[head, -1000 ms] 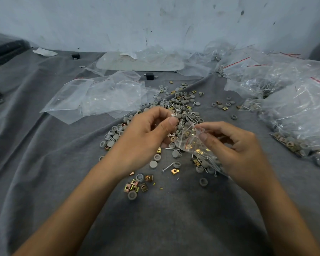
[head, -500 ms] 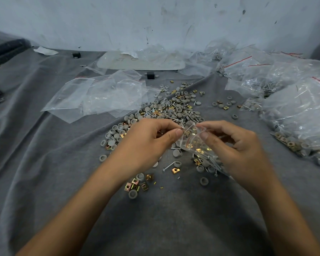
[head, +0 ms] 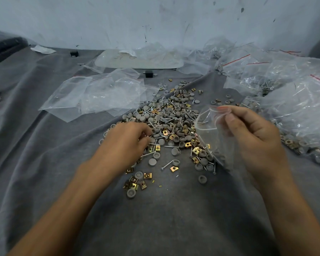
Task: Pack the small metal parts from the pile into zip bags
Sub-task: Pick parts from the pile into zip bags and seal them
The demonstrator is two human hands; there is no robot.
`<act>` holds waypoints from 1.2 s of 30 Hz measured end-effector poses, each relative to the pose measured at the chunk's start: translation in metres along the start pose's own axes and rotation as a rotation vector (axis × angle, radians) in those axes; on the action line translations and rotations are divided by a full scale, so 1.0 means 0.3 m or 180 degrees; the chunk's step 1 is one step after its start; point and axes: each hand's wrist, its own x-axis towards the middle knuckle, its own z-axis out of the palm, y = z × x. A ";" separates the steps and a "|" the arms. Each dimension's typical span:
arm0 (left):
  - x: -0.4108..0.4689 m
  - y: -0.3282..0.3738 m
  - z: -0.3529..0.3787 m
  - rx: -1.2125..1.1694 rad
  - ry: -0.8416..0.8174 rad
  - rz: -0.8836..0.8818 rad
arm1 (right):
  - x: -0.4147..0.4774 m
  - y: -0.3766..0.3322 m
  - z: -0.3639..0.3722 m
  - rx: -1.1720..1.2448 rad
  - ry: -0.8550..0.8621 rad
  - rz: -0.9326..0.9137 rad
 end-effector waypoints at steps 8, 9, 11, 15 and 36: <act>0.002 -0.019 -0.002 -0.0086 -0.0140 0.0085 | 0.023 -0.015 -0.023 0.0801 0.0530 0.0401; 0.003 -0.019 -0.001 -0.0089 -0.0112 0.0086 | 0.025 -0.016 -0.026 0.0797 0.0626 0.0425; 0.005 -0.022 0.004 -0.0068 -0.0075 0.0091 | 0.028 -0.020 -0.027 0.0764 0.0794 0.0385; 0.014 -0.022 0.034 0.0039 -0.0041 0.0141 | 0.028 -0.023 -0.028 0.0517 0.0892 0.0280; 0.098 0.079 0.162 0.0685 -0.0025 0.0869 | 0.021 -0.007 -0.012 0.0501 0.0563 0.0283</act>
